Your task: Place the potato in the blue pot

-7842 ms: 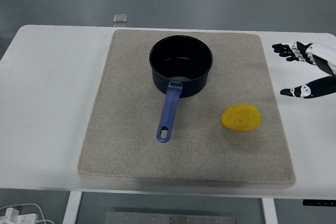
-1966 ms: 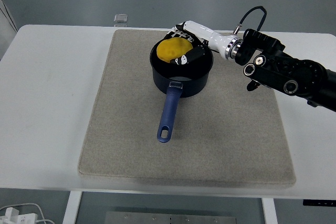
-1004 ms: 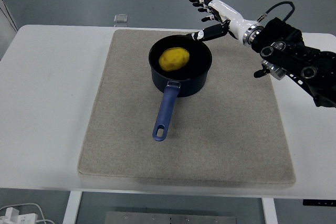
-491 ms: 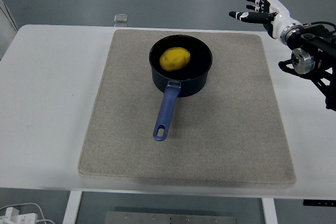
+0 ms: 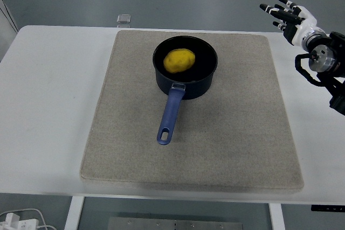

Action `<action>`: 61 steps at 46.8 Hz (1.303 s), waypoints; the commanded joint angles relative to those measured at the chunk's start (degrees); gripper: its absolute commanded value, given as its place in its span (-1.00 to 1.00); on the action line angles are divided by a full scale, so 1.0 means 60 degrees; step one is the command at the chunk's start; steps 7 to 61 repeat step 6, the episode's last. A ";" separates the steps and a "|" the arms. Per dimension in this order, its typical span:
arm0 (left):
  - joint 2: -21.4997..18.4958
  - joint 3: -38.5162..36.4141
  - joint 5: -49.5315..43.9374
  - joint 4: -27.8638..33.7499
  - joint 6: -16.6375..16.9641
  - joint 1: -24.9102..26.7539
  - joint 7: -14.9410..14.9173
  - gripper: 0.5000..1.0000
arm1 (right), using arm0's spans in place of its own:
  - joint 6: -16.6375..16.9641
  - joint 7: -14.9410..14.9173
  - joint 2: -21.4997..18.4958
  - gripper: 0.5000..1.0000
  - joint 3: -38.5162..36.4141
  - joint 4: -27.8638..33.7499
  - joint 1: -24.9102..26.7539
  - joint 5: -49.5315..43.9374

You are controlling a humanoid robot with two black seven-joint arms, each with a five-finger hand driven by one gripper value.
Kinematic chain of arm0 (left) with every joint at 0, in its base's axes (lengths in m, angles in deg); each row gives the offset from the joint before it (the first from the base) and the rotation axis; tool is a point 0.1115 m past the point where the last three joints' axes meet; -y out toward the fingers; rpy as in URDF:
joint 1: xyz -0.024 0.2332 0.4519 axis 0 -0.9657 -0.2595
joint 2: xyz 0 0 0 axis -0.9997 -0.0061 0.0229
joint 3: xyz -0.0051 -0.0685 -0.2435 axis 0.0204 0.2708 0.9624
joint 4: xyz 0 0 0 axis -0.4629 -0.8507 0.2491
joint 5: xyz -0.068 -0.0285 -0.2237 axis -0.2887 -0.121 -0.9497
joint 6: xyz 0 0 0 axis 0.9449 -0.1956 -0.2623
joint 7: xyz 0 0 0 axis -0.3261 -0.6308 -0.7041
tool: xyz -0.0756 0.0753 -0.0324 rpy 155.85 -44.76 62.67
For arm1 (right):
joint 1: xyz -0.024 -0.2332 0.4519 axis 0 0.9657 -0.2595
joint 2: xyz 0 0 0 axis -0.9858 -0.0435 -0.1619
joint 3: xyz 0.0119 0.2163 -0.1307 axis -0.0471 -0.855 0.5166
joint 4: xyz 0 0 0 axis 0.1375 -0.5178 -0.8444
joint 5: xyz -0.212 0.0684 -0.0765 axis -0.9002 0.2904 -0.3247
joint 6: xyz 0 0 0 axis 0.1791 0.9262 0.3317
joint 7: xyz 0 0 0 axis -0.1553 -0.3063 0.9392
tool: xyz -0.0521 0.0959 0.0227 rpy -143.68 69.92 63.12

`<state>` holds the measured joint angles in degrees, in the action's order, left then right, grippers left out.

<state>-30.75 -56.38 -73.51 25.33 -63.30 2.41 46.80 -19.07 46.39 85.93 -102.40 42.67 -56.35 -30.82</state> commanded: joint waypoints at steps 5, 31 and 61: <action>0.0000 -0.0012 0.0000 0.0002 0.0000 0.0001 0.0000 1.00 | -0.0023 0.0032 -0.0079 0.79 -0.0007 -0.0015 0.0073 -0.0074; 0.0000 -0.0012 0.0000 0.0002 0.0000 0.0001 0.0000 1.00 | -0.0023 0.0033 -0.0079 0.79 -0.0007 -0.0015 0.0073 -0.0103; 0.0000 -0.0012 0.0000 0.0002 0.0000 0.0001 0.0000 1.00 | -0.0023 0.0033 -0.0079 0.79 -0.0007 -0.0015 0.0073 -0.0103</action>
